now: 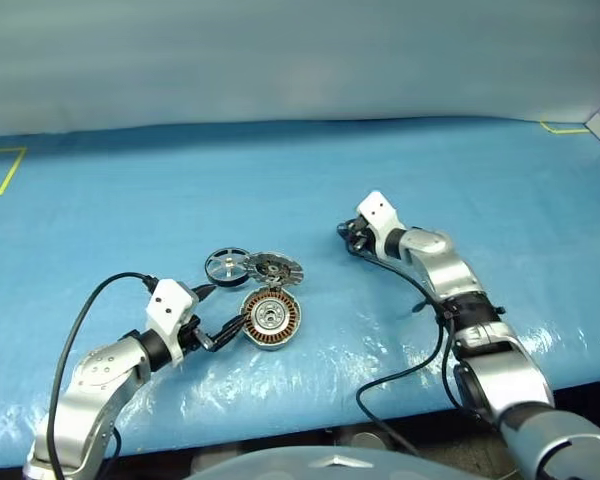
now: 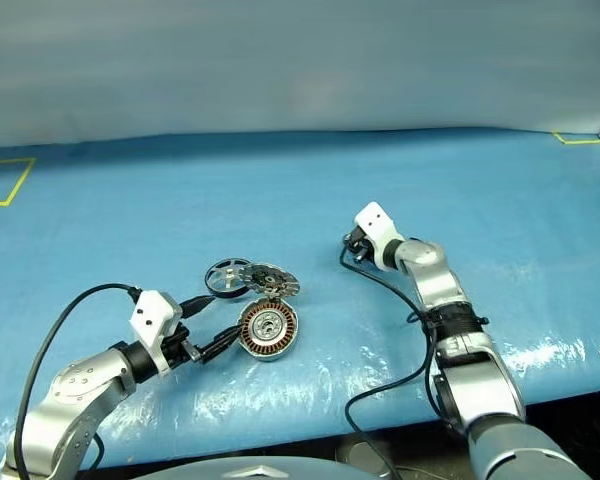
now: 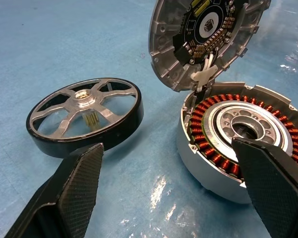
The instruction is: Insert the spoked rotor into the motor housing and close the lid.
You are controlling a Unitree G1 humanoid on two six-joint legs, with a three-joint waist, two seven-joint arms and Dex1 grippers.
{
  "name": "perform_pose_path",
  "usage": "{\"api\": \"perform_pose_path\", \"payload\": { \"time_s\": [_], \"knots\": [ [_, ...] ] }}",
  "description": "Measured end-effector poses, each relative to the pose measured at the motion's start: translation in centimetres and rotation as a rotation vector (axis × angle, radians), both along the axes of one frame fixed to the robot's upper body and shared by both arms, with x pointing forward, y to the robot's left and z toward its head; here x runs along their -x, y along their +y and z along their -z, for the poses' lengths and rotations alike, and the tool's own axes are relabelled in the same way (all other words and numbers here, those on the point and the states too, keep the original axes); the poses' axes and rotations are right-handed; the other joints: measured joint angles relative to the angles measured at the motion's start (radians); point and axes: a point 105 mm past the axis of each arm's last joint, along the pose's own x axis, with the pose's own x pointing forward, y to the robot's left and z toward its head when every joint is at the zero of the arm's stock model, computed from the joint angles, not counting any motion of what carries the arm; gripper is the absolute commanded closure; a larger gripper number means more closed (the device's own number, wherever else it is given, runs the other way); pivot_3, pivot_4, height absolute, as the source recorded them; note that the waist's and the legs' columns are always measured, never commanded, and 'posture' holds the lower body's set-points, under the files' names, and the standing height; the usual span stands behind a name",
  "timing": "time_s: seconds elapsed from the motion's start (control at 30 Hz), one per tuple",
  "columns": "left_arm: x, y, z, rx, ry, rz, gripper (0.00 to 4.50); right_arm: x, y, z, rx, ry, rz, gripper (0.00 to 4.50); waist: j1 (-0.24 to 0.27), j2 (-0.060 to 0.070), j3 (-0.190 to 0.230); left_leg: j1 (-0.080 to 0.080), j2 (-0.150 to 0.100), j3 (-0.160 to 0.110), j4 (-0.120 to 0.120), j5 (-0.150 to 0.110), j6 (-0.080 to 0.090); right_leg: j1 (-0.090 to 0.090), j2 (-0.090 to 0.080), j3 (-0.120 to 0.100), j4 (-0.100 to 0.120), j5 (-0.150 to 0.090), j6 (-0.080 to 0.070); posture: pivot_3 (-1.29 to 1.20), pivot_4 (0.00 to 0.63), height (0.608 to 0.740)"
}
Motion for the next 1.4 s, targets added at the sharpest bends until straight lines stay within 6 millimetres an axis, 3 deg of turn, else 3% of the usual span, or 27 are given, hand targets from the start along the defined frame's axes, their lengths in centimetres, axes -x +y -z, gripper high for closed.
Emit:
{"api": "perform_pose_path", "payload": {
  "time_s": [0.37,0.47,0.6,0.83,1.1,1.4],
  "knots": [
    [0.0,0.0,0.6,0.003,0.028,0.017,0.00,9.3,-0.5,0.6,-0.026,0.112,0.007,3.23,0.019,0.000,0.000,-0.001,0.000,0.001,0.003,0.000,0.000,0.000,0.000,0.000,0.000,-0.004,0.003,0.00,0.150,0.740],
    [0.0,0.0,0.6,0.000,0.030,0.025,0.00,11.4,-0.2,-0.5,-0.027,0.125,-0.018,3.23,0.019,0.000,0.000,-0.001,0.000,0.001,0.004,0.000,0.000,0.000,0.000,0.001,-0.001,-0.004,0.003,0.00,0.150,0.740],
    [-0.1,-0.2,0.5,0.003,0.023,0.045,0.00,13.6,1.7,-2.1,-0.089,0.128,-0.106,3.23,0.020,0.000,0.000,-0.001,0.000,0.001,0.004,0.000,0.000,0.000,0.000,0.000,-0.001,-0.004,0.003,0.00,0.150,0.740],
    [-0.6,-0.2,0.2,0.005,0.009,0.052,0.00,14.4,4.9,-4.1,-0.194,0.069,-0.178,3.23,0.020,-0.001,0.000,-0.002,0.000,0.001,0.003,0.000,0.000,0.000,0.000,0.000,-0.002,-0.004,0.003,0.00,0.150,0.740],
    [-0.2,-0.1,0.2,-0.018,-0.012,0.071,0.00,15.2,8.5,-3.5,-0.211,0.067,-0.278,3.23,0.021,-0.001,0.000,-0.003,0.000,0.000,0.002,-0.001,0.001,0.000,0.000,0.000,-0.006,-0.004,0.003,0.00,0.150,0.740],
    [0.1,-0.2,0.1,-0.052,-0.055,0.107,0.00,15.4,11.0,-3.3,-0.235,0.050,-0.331,3.23,0.022,-0.001,0.000,-0.003,0.000,0.000,0.001,-0.001,0.001,0.000,0.000,-0.001,-0.007,-0.004,0.004,0.00,0.150,0.740]
  ]
}}
